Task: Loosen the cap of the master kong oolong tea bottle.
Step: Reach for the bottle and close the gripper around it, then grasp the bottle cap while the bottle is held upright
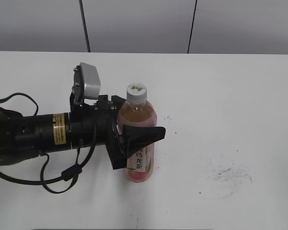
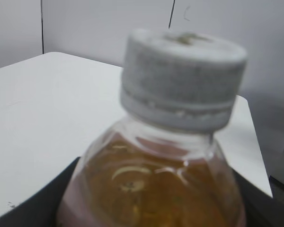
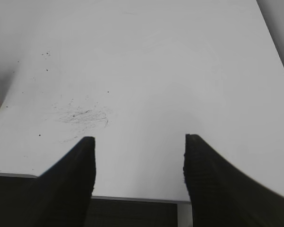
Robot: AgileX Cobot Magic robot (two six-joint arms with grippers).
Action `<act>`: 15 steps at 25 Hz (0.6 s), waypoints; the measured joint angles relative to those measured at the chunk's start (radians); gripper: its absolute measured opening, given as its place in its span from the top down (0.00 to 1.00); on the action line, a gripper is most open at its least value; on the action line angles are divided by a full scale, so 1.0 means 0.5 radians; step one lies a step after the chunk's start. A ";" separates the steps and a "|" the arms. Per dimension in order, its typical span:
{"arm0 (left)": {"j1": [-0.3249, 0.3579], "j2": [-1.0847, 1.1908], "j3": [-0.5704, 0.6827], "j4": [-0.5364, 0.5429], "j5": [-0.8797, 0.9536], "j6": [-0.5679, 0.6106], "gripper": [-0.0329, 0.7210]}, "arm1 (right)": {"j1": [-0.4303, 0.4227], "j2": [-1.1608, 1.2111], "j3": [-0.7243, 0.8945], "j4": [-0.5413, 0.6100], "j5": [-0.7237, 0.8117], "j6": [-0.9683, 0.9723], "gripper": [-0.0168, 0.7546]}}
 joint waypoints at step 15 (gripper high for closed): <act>0.000 0.000 -0.002 0.008 0.000 0.001 0.37 | 0.000 0.000 0.000 0.000 0.000 0.000 0.40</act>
